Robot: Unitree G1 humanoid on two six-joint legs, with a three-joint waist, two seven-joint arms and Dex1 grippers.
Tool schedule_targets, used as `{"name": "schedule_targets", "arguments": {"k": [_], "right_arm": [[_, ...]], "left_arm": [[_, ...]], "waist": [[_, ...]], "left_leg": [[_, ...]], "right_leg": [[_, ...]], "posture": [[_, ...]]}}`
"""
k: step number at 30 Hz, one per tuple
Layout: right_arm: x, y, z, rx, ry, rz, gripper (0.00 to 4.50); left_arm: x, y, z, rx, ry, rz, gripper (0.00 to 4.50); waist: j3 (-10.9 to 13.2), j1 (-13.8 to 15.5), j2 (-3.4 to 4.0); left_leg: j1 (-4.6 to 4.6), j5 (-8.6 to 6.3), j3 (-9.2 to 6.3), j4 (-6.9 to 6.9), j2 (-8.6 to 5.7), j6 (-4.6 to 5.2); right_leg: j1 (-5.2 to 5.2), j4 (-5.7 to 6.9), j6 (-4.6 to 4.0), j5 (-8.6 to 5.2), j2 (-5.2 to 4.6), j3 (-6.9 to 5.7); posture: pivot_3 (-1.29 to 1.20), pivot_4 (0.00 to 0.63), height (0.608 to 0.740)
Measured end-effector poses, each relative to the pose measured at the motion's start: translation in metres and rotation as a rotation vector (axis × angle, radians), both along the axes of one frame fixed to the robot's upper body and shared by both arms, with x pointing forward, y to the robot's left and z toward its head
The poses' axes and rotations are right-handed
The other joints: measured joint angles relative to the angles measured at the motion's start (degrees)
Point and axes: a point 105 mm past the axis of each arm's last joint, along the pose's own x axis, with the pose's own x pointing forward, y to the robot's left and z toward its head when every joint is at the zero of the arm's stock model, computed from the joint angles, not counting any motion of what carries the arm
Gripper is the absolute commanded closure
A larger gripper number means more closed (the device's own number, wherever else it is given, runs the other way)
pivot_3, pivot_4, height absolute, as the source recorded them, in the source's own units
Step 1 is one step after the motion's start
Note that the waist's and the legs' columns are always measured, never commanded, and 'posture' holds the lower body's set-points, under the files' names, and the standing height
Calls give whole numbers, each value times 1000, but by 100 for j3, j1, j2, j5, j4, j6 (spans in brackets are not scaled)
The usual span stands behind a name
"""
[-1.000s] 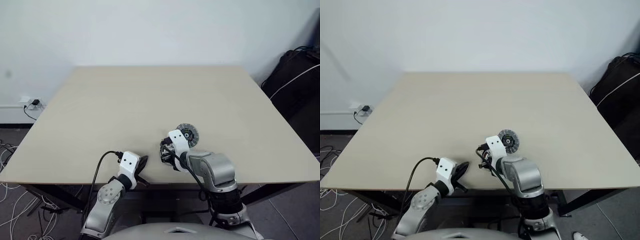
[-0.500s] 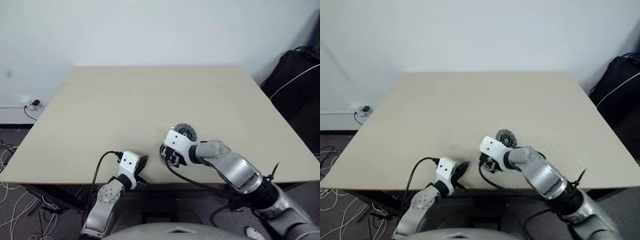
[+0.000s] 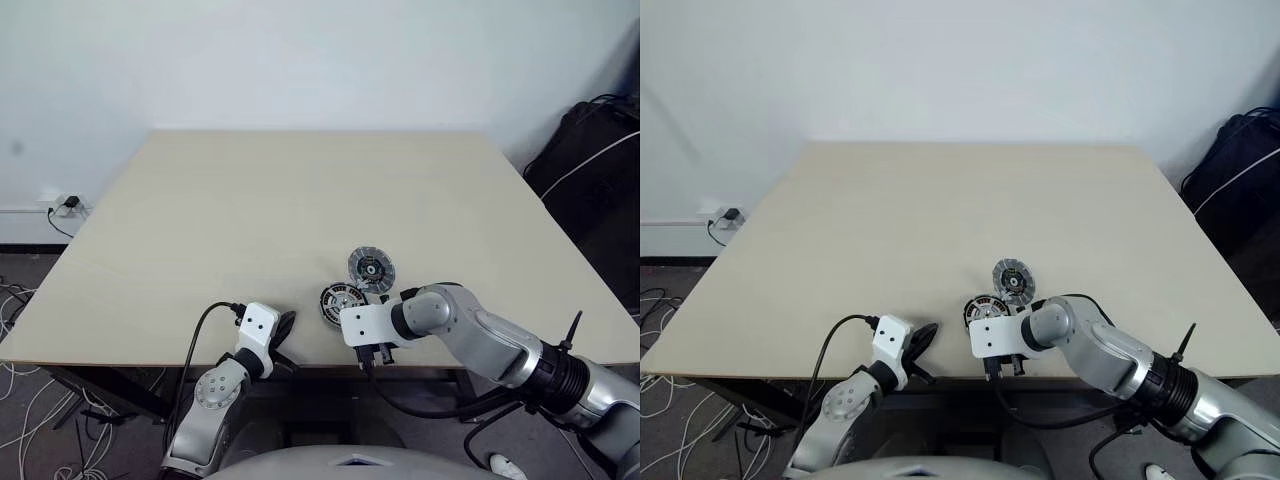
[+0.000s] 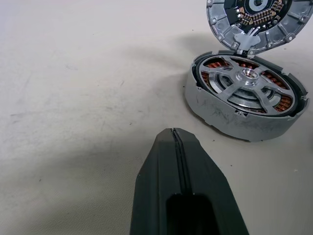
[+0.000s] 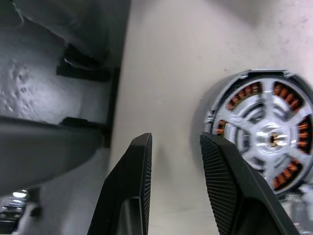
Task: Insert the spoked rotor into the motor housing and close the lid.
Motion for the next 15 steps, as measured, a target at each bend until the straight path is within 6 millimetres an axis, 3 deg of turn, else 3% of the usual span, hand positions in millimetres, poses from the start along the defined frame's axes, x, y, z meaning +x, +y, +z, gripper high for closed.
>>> {"name": "schedule_targets", "arguments": {"k": [15], "right_arm": [[17,2,-12,-36,-13,8,2840]], "left_arm": [[-1,0,-2,-1,6,6,4500]], "waist": [[0,75,-1]], "left_leg": [[2,1,1,1,0,-1]], "right_leg": [[0,4,-3,2,0,1]], "posture": [[0,0,740]]}}
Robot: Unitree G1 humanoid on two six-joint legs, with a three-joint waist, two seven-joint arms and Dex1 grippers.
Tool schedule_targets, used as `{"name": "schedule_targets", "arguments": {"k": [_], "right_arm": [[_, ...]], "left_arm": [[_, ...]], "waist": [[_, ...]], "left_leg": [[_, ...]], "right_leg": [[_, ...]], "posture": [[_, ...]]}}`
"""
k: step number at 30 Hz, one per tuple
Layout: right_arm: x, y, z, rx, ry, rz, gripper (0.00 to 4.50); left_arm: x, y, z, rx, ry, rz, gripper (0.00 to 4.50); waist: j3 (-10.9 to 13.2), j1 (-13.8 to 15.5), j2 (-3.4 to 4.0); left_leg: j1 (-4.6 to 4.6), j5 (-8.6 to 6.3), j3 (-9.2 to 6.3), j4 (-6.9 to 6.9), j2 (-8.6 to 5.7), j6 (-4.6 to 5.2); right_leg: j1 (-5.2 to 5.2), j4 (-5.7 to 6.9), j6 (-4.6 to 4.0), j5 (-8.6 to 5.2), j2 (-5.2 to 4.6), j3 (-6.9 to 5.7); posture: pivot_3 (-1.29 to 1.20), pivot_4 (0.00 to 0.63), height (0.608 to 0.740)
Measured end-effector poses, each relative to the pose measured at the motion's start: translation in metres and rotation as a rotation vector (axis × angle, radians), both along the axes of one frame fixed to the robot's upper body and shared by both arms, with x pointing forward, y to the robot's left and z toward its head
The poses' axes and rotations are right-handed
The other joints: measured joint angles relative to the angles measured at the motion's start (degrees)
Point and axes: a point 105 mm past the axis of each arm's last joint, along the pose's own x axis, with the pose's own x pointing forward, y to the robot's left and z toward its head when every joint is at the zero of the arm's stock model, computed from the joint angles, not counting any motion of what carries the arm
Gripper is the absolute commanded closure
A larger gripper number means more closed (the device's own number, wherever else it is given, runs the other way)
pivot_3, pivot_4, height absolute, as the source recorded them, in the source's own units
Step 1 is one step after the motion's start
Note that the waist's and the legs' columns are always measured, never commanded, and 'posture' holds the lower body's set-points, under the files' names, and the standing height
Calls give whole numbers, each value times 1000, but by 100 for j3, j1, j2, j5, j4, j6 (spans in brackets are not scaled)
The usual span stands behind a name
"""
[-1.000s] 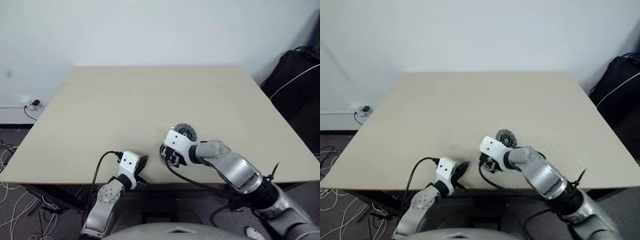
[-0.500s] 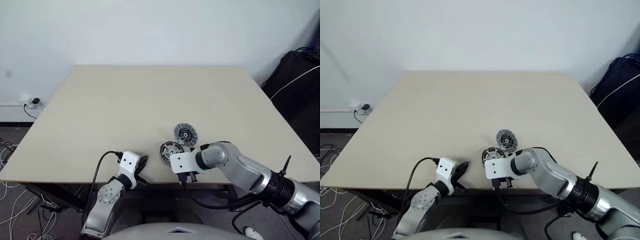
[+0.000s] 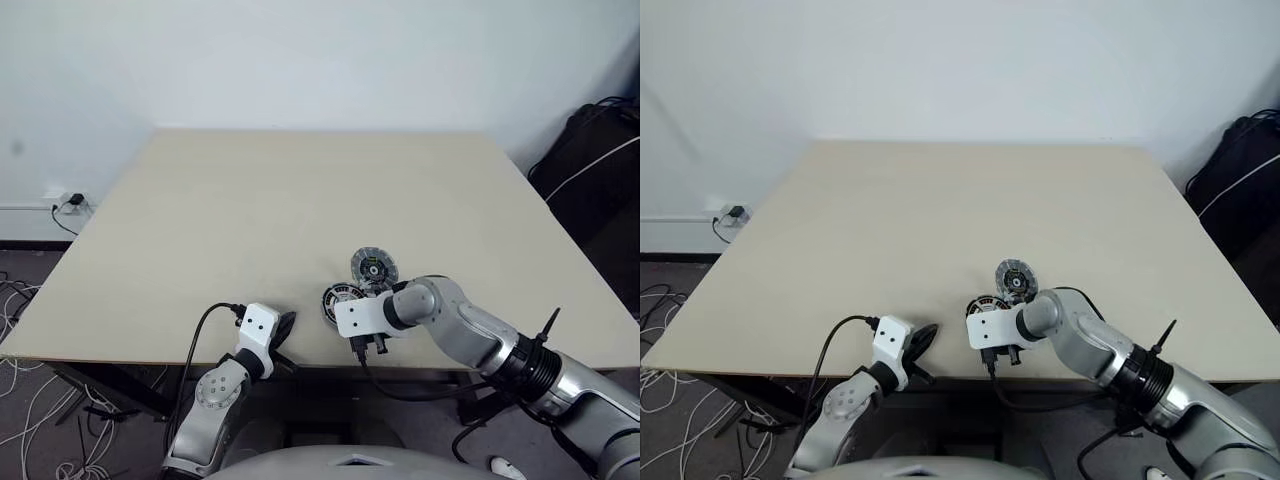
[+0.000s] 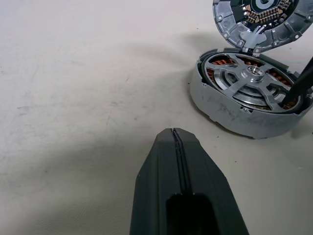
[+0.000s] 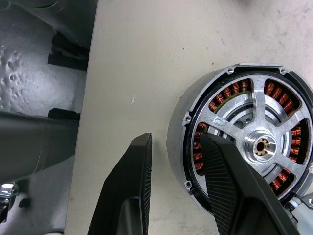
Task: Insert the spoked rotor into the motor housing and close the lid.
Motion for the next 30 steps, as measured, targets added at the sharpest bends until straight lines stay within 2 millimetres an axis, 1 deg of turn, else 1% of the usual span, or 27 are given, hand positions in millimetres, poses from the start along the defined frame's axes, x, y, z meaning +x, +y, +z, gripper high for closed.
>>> {"name": "schedule_targets", "arguments": {"k": [2,4,6,9,12,17,24,25,27,30], "right_arm": [[1,-1,0,-4,2,-1,3230],[4,-2,0,-7,-6,-4,3750],[4,-3,0,-10,1,1,4363],[3,-2,-1,-9,8,-6,4400],[5,-1,-1,19,21,-61,4400],[8,5,-2,95,79,-249,4400],[14,15,2,204,186,-571,4400],[14,16,3,216,198,-599,4400],[13,19,5,236,220,-660,4400],[13,21,7,258,248,-729,4400]], "left_arm": [[0,0,0,1,2,2,4500],[-1,1,-1,1,5,5,4500],[-2,1,-2,2,8,7,4500],[-2,1,-2,2,10,7,4500],[-3,2,-3,4,13,8,4500],[-3,2,-3,4,14,7,4500],[-3,1,-3,2,12,5,4500],[-2,1,-2,2,11,4,4500],[-1,0,-1,2,6,3,4500],[0,0,0,1,2,1,4500]], "waist": [[0,0,0],[-1,4,2],[-2,9,-1],[-2,-3,-3],[-3,-7,-5],[-3,-43,-7],[-1,-47,-3],[-1,-44,-2],[-1,-41,-2],[-1,-45,-1]], "left_leg": [[4,1,0,1,0,-1],[4,1,1,4,0,-1],[4,1,0,4,0,-1],[5,2,1,5,0,-1],[7,2,1,5,1,-3],[10,7,2,5,2,-13],[0,15,0,2,3,-12],[-3,14,1,1,2,-10],[-10,11,1,-2,2,-7],[-14,5,1,-7,1,-5]], "right_leg": [[4,1,1,1,0,0],[6,2,3,2,0,0],[7,1,3,2,0,-1],[6,3,4,2,0,0],[7,5,4,2,0,0],[7,14,1,9,1,1],[-5,15,-3,14,1,0],[-8,13,-5,15,1,0],[-15,10,-36,31,0,0],[-21,3,-40,29,0,1]], "posture": [[0,0,740],[0,0,740],[0,0,740],[0,0,740],[0,0,740],[0,0,740],[0,0,740],[0,0,740],[0,0,740],[0,0,740]]}}
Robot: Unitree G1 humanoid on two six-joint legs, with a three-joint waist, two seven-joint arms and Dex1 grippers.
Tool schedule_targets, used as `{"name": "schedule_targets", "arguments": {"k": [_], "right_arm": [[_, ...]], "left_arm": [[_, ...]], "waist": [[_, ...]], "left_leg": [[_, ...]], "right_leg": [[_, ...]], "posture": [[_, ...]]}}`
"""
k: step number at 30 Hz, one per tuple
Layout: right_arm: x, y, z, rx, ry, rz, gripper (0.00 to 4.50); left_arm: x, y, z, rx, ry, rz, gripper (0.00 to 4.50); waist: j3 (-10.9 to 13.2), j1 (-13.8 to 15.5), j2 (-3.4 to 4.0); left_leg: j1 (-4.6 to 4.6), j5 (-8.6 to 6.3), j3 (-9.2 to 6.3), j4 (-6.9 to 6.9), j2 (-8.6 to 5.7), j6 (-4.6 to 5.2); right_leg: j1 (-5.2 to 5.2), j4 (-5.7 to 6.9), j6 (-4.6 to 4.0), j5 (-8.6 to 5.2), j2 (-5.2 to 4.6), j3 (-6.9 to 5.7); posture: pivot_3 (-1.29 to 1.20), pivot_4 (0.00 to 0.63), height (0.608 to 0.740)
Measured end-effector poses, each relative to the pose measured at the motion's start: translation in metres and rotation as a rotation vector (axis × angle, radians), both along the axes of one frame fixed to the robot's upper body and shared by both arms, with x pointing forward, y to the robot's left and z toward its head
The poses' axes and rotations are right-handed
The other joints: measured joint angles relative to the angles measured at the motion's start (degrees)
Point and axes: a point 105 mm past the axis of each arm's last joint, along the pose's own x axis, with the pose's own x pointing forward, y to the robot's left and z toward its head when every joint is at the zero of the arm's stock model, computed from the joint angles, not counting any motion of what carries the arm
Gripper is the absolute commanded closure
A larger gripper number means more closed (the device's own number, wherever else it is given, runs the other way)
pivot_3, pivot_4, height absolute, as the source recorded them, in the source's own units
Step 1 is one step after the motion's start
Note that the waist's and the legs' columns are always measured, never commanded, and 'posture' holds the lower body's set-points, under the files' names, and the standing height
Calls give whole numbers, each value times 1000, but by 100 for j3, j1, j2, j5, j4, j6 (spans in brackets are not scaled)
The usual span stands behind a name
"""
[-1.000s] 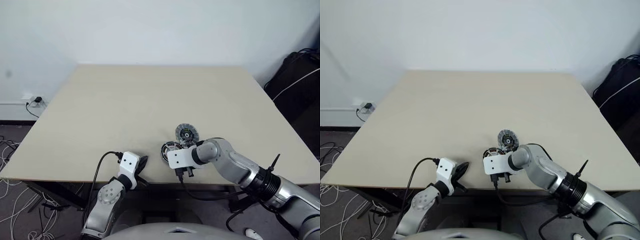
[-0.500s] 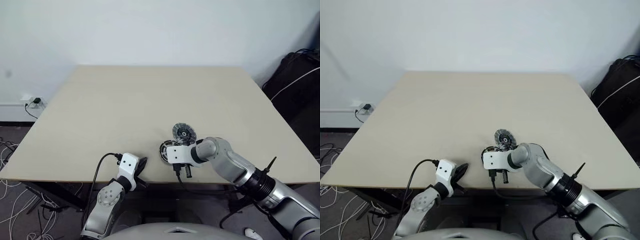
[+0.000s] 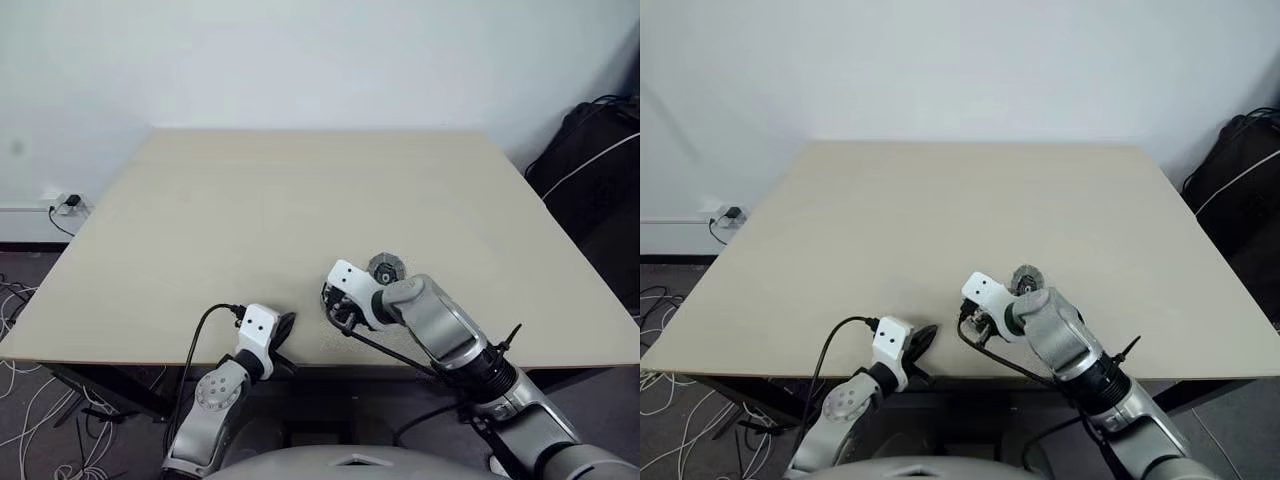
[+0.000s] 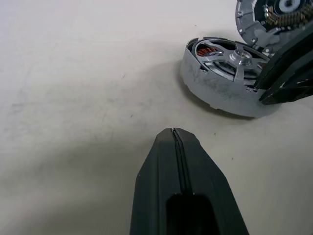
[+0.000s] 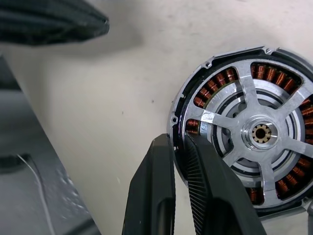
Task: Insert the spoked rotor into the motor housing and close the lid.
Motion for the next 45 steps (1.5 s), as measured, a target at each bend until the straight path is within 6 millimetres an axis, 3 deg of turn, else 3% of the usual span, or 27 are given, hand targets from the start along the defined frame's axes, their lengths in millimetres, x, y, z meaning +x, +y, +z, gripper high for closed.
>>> {"name": "schedule_targets", "arguments": {"k": [6,12,21,25,27,31,34,37,41,45], "right_arm": [[1,1,0,3,7,-41,4400],[1,5,-1,13,-25,-5,2498],[4,36,35,107,-272,97,2498],[-7,54,48,279,-343,129,2498],[-11,65,61,396,-363,124,2498],[-5,71,115,689,-523,9,2498],[9,57,142,786,-710,-174,2498],[28,25,154,717,-936,-366,2498],[47,-27,140,475,-1120,-587,2498],[54,-68,124,217,-1214,-696,2498]], "left_arm": [[0,0,0,-1,0,-3,4500],[-1,0,-2,-1,5,-5,4500],[-2,0,-4,-1,5,-17,4500],[-3,1,-7,3,17,-21,4500],[-3,1,-8,4,18,-24,4500],[-2,0,-6,5,11,-35,4500],[-2,1,-7,10,12,-43,4500],[0,1,-5,12,5,-49,4500],[1,0,-5,15,3,-64,4500],[0,0,-6,16,9,-74,4500]], "waist": [[0,-9,1],[1,-40,2],[1,-62,3],[1,-60,2],[5,-75,8],[7,-79,11],[8,-74,18],[7,-69,18],[5,-71,23],[3,-70,28]], "left_leg": [[0,-4,0,-1,-1,1],[1,-3,0,0,-1,1],[2,-3,0,1,-1,1],[1,-3,-3,-1,0,1],[2,-3,-2,0,0,1],[10,-2,-2,-1,0,0],[13,-7,-1,0,-1,-11],[15,-6,1,0,-3,-15],[16,0,3,-3,-3,-15],[17,4,4,-6,-3,-9]], "right_leg": [[1,-2,-1,-2,0,0],[2,-1,1,-3,0,-2],[4,-1,29,-19,0,-1],[5,-3,31,-20,0,-2],[4,-1,31,-20,1,-1],[12,-1,35,-19,2,-1],[15,0,35,-19,2,-1],[15,0,36,-17,2,0],[13,4,31,-16,4,4],[12,5,29,-19,5,5]], "posture": [[0,0,740],[0,0,740],[0,0,740],[0,0,740],[0,0,740],[0,0,740],[0,0,740],[0,0,740],[0,0,740],[0,0,740]]}}
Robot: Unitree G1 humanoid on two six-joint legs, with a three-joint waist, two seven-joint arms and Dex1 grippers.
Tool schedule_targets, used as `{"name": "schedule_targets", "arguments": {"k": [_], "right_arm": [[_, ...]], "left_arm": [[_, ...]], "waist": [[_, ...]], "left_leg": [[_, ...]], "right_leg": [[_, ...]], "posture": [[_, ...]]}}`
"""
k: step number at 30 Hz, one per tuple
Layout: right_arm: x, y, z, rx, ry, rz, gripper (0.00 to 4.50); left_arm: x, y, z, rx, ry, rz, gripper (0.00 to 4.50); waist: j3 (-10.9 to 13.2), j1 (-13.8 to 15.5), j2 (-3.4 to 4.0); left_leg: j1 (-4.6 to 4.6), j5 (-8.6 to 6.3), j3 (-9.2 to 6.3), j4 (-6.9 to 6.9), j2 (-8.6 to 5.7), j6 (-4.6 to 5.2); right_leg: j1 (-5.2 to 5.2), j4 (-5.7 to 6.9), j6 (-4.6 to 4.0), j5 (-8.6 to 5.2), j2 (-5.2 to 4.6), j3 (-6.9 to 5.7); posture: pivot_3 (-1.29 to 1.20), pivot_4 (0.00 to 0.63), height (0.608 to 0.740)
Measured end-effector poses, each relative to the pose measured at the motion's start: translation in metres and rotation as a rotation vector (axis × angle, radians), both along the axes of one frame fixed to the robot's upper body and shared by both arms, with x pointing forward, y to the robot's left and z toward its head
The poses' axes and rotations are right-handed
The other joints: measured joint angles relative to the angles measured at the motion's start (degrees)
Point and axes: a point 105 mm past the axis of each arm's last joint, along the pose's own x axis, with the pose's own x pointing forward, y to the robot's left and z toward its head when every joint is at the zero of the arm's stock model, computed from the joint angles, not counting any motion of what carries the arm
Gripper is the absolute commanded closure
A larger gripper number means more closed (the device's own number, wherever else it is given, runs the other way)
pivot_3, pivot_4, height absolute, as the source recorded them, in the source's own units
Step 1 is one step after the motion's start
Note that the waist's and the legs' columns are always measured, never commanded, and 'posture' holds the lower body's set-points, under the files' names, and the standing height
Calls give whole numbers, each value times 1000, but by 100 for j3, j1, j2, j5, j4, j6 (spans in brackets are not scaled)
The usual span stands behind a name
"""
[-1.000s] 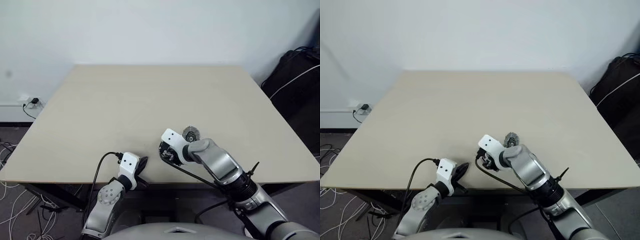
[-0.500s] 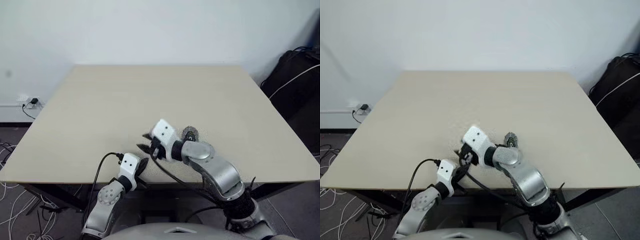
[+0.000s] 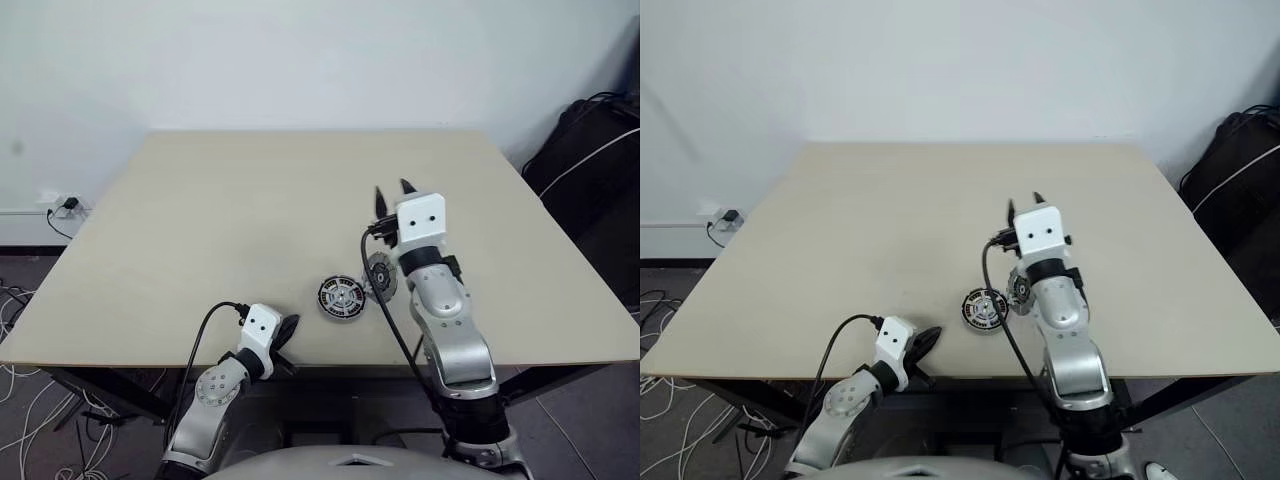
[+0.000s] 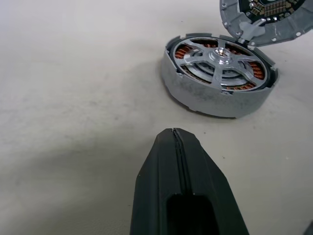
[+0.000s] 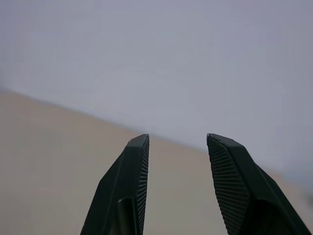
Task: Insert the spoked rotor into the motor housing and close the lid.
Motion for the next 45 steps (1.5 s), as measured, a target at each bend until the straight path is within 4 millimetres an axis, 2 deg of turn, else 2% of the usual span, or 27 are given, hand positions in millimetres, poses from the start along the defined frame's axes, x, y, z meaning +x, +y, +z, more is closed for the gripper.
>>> {"name": "schedule_targets", "arguments": {"k": [3,7,10,13,24,31,35,45], "right_arm": [[2,-33,-23,-114,81,-159,2498],[-9,-62,-72,-190,305,-260,2498],[-19,-66,-99,-204,448,-254,2498],[-24,-62,-113,-204,535,-220,2498],[-26,-16,-114,-121,557,30,2498],[-18,-4,-103,-95,526,76,2498],[-15,11,-101,-84,522,127,2498],[-11,38,-110,-70,545,200,2498]], "left_arm": [[0,0,0,0,1,-5,4500],[0,0,-1,1,3,-9,4500],[0,-1,-1,1,3,-10,4500],[0,-1,-1,0,3,-12,4500],[0,0,-2,4,8,-13,4500],[0,1,-2,7,9,-1,4500],[-1,2,-3,9,14,4,4500],[-3,4,-4,12,18,10,4500]], "waist": [[-1,3,1],[-4,1,8],[-8,-18,18],[-11,-16,24],[-12,-16,25],[-11,-17,24],[-11,-19,25],[-11,-23,23]], "left_leg": [[1,1,2,1,0,1],[0,1,3,1,1,5],[0,1,8,1,2,6],[6,1,7,2,3,6],[6,2,7,2,3,8],[6,2,7,3,3,7],[6,2,7,2,3,7],[7,2,6,2,3,7]], "right_leg": [[2,1,0,0,0,1],[5,2,-2,-3,0,4],[7,5,0,-3,0,8],[7,5,1,-4,1,7],[6,3,5,-3,0,6],[6,3,6,-3,1,6],[5,3,6,-3,1,6],[6,3,5,-3,2,6]], "posture": [[0,0,740],[0,0,740],[0,0,740],[0,0,740],[0,0,740],[0,0,740],[0,0,740],[0,0,740]]}}
